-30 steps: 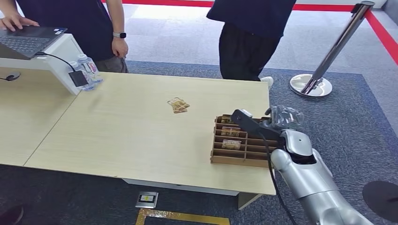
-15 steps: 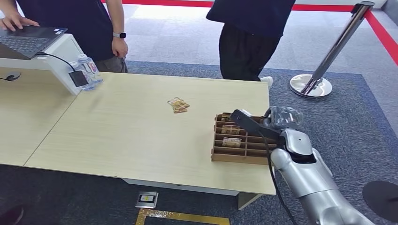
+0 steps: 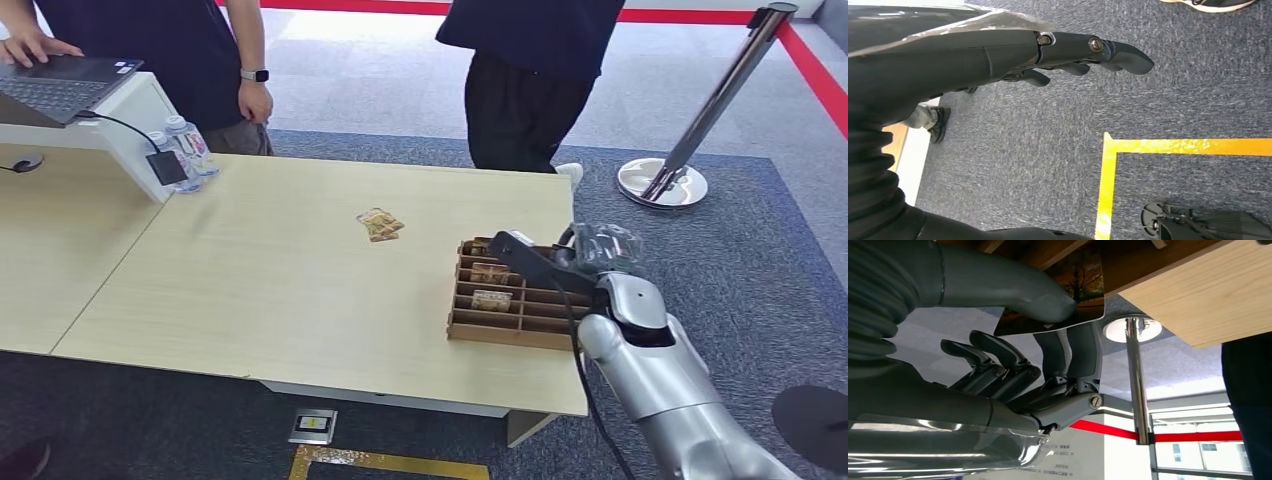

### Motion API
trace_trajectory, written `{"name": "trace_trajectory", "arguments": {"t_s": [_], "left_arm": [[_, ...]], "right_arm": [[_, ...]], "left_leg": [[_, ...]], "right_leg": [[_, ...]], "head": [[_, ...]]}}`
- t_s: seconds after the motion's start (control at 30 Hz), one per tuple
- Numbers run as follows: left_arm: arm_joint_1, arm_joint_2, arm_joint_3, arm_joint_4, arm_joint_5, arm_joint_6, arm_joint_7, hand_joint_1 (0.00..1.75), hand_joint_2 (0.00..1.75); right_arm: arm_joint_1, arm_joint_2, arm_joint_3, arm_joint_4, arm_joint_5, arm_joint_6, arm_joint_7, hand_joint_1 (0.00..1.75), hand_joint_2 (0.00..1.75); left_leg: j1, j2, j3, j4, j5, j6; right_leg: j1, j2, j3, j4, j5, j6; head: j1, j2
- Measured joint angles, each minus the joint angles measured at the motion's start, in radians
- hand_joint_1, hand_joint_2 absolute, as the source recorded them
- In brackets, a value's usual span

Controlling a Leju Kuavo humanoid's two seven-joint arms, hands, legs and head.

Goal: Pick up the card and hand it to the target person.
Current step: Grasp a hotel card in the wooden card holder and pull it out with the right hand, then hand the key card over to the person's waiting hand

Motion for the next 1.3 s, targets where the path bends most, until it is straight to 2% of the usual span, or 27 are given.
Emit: {"name": "trace_trajectory", "arguments": {"t_s": [0.6,0.87,1.13,1.3], "left_arm": [[0.0,0.0,0.0,0.0,0.002,0.002,0.004,0.0,1.75],[0.0,0.0,-0.003,0.0,-0.011,0.001,0.006,0.0,1.75],[-0.001,0.0,-0.018,0.0,-0.018,-0.003,0.011,0.0,1.75],[-0.001,0.0,-0.026,0.0,-0.018,-0.003,0.011,0.0,1.75]], "right_arm": [[-0.006,0.001,0.059,-0.198,-0.049,0.066,-0.047,1.75,1.75],[-0.114,0.038,0.07,-0.182,-0.091,0.064,-0.029,1.75,1.75],[-0.273,0.108,0.069,-0.044,-0.096,-0.02,-0.035,1.73,1.75],[-0.322,0.136,0.069,0.021,-0.096,-0.036,-0.038,1.73,1.75]], "left_leg": [[0.0,0.0,0.0,0.0,0.0,0.0],[0.0,0.0,0.0,0.0,0.001,0.0],[0.0,0.0,0.0,0.0,0.001,-0.001],[0.0,0.0,-0.001,0.0,0.001,-0.001]], "right_leg": [[0.0,0.0,0.0,0.0,0.0,0.0],[0.0,0.0,0.0,0.001,0.0,0.0],[0.0,0.0,0.0,0.001,0.0,0.0],[0.0,0.0,0.0,0.001,0.0,0.0]], "head": [[0.0,0.0],[0.0,0.0],[0.0,0.0],[0.0,0.0]]}}
